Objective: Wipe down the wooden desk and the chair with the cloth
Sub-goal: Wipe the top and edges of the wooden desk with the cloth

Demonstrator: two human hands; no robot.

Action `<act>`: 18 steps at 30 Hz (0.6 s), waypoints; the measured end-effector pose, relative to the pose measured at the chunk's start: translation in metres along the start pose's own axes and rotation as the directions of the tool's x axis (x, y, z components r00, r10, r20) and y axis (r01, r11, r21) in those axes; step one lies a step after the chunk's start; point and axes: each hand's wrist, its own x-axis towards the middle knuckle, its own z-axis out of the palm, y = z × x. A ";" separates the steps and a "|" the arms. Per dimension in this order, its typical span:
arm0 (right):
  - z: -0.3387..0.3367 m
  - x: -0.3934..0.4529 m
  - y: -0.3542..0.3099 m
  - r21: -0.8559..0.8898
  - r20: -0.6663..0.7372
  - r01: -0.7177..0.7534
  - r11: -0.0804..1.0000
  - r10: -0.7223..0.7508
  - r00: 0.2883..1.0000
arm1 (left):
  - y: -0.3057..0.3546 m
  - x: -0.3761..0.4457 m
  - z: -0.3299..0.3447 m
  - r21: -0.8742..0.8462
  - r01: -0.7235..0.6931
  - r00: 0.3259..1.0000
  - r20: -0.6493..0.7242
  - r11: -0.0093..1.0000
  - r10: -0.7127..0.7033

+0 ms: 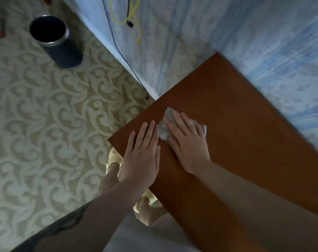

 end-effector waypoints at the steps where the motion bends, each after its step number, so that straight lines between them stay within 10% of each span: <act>1: -0.003 0.001 0.015 -0.048 0.062 0.195 0.980 -0.192 0.980 | 0.003 -0.008 0.001 -0.002 0.053 0.999 -0.009 0.999 -0.053; 4: -0.014 0.030 0.057 -0.119 0.167 0.452 0.884 -0.431 0.887 | 0.004 -0.022 0.002 -0.040 0.199 0.979 -0.040 0.979 -0.200; 9: -0.005 0.049 -0.019 0.055 -0.046 0.057 0.997 -0.054 0.997 | 0.001 -0.044 0.006 -0.128 0.243 0.966 -0.061 0.961 -0.252; 15: -0.018 0.076 0.010 -0.060 0.251 0.761 0.646 -0.728 0.638 | -0.006 -0.071 0.011 -0.132 0.161 0.986 -0.030 0.978 -0.166; 18: -0.016 0.090 0.008 -0.078 0.124 0.593 0.801 -0.583 0.803 | -0.002 -0.070 0.010 -0.149 0.166 0.984 -0.031 0.975 -0.173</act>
